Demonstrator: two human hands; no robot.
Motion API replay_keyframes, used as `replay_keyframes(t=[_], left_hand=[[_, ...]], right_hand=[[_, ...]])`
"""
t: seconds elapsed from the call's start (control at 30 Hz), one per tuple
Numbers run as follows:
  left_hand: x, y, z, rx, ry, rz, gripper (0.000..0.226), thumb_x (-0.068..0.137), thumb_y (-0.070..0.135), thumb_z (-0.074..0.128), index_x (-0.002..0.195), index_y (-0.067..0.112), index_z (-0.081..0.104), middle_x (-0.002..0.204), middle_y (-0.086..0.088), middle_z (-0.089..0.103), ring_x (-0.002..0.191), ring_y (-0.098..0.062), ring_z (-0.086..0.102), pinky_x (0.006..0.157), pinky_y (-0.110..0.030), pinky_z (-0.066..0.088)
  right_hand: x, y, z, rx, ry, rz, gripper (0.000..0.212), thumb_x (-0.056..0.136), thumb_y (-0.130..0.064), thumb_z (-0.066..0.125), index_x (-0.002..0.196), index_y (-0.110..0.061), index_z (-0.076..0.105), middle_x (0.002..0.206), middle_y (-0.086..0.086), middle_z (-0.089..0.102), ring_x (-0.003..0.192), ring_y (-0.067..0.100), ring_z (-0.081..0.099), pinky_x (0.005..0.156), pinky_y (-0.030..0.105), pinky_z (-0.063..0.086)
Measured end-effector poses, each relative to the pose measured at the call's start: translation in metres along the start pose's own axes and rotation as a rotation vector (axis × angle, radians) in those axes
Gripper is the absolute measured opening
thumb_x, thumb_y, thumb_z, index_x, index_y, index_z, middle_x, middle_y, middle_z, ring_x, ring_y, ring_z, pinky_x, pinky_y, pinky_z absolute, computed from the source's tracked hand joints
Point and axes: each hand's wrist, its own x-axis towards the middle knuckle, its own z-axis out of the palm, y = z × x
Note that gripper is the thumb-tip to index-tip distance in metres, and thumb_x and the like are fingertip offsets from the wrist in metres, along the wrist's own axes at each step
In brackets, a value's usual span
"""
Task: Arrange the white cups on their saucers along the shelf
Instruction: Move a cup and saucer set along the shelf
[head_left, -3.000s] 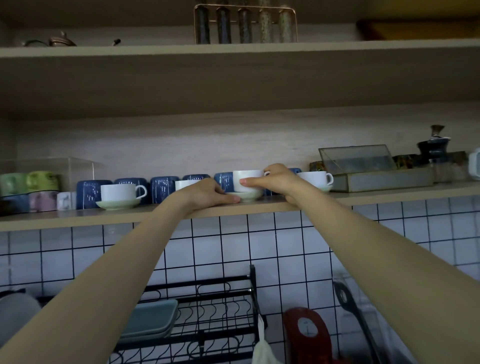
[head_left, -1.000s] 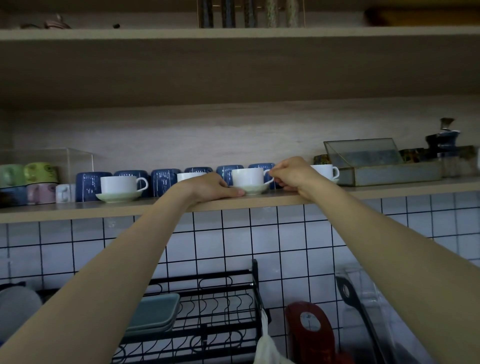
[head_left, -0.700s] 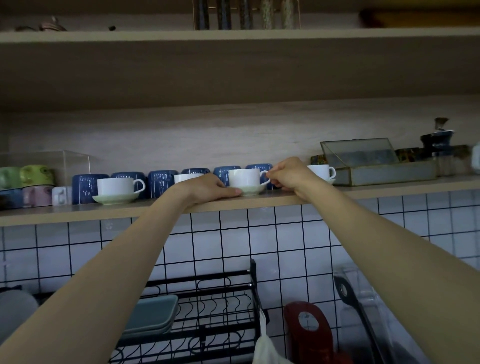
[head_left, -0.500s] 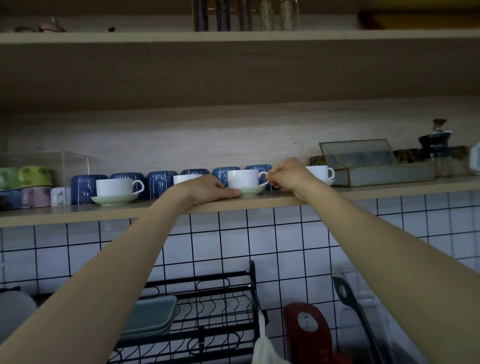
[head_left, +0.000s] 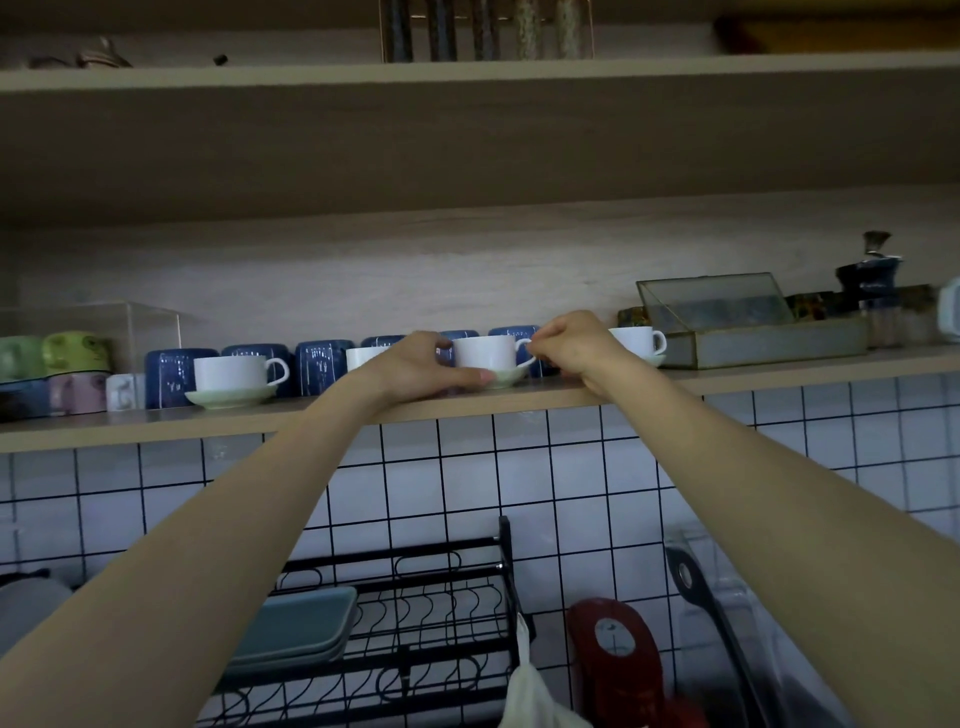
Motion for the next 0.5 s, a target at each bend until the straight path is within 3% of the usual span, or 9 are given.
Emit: replay_keyframes(t=[0.07,0.13,0.23,0.3,0.4,0.5], left_hand=[[-0.001,0.003,-0.001,0.033,0.082,-0.028,0.090,0.071,0.063,0.080,0.141,0.015,0.052,0.126,-0.001,0.068,0.109,-0.018,0.063,0.090,-0.031,0.049],[0.001,0.004,-0.001,0.044,0.109,-0.060,0.100,0.067,0.066,0.080,0.144,0.011,0.048,0.128,-0.003,0.066,0.110,-0.020,0.062,0.094,-0.034,0.050],[0.000,0.005,-0.001,0.042,0.092,-0.083,0.084,0.060,0.068,0.083,0.123,0.015,0.063,0.110,0.000,0.071,0.097,-0.014,0.066,0.085,-0.033,0.055],[-0.001,0.008,0.000,0.049,0.088,-0.095,0.079,0.059,0.068,0.083,0.116,0.016,0.063,0.105,0.003,0.070,0.092,-0.010,0.064,0.081,-0.030,0.053],[0.001,0.012,0.002,0.040,0.090,-0.103,0.074,0.059,0.065,0.086,0.106,0.017,0.056,0.105,0.001,0.072,0.095,-0.015,0.068,0.088,-0.037,0.056],[0.004,0.019,0.007,0.040,0.100,-0.101,0.074,0.062,0.060,0.088,0.108,0.010,0.059,0.109,-0.003,0.071,0.099,-0.023,0.070,0.089,-0.042,0.056]], right_hand=[[0.000,0.000,0.000,0.016,0.008,-0.003,0.017,0.090,-0.012,0.067,0.105,-0.008,0.075,0.098,0.007,0.069,0.080,0.013,0.058,0.070,0.027,0.047],[0.000,0.001,-0.001,0.027,0.006,-0.003,0.018,0.091,-0.012,0.065,0.107,-0.009,0.073,0.095,0.004,0.067,0.084,0.014,0.058,0.076,0.028,0.047],[0.000,0.001,-0.001,0.056,-0.019,0.003,0.018,0.091,-0.013,0.065,0.107,-0.008,0.072,0.100,0.006,0.069,0.092,0.019,0.061,0.080,0.030,0.049],[0.000,0.001,-0.002,0.073,-0.019,0.018,0.016,0.092,-0.012,0.063,0.103,-0.005,0.072,0.105,0.015,0.071,0.096,0.025,0.065,0.085,0.035,0.054],[0.000,0.000,-0.002,0.105,-0.018,0.038,0.026,0.091,-0.010,0.060,0.110,0.005,0.069,0.114,0.027,0.067,0.092,0.029,0.065,0.095,0.045,0.053],[0.001,0.001,-0.002,0.120,-0.026,0.032,0.027,0.090,-0.010,0.059,0.111,0.006,0.068,0.117,0.029,0.066,0.091,0.030,0.065,0.090,0.041,0.054]])
